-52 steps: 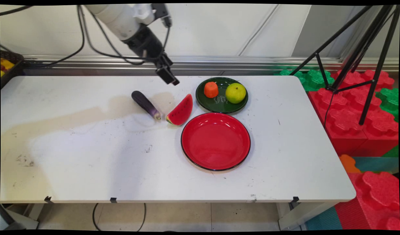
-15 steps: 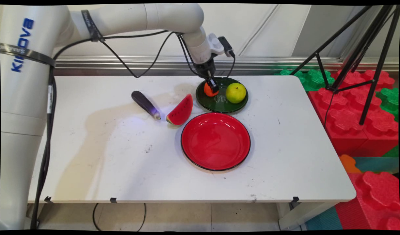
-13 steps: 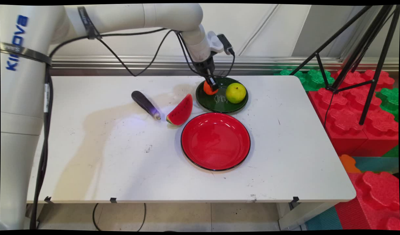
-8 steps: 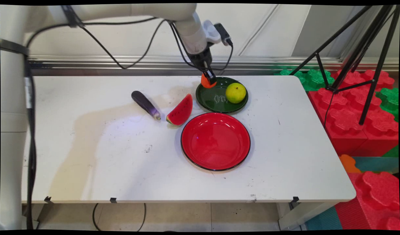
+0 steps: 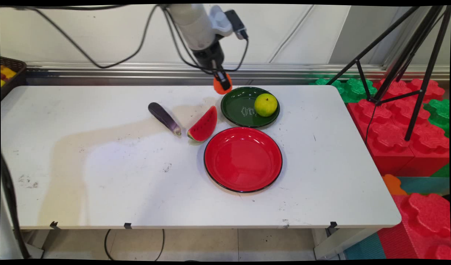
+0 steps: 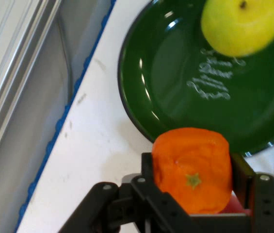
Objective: Place the picked object on the table
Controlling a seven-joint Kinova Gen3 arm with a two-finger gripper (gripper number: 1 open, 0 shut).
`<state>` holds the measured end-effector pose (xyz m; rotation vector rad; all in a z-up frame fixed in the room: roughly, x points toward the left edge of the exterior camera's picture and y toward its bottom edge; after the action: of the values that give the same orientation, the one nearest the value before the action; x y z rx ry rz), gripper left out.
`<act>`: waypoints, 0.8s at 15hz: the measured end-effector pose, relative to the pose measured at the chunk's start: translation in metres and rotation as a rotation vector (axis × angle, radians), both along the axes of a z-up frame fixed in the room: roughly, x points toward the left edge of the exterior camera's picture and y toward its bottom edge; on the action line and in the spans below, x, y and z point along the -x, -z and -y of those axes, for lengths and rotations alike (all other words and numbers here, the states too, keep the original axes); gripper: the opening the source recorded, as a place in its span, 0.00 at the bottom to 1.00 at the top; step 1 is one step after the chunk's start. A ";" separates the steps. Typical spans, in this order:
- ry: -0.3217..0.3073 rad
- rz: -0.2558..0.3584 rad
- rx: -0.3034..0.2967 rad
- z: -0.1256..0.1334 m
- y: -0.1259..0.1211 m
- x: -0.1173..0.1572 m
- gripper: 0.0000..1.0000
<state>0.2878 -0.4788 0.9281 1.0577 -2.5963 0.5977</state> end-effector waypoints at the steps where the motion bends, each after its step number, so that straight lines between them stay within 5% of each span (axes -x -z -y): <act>1: 0.004 -0.002 -0.002 -0.014 -0.006 -0.006 0.00; 12: 0.094 0.025 -0.062 -0.143 -0.018 -0.054 0.00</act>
<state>0.3422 -0.3362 0.9462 0.9462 -2.6844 0.5150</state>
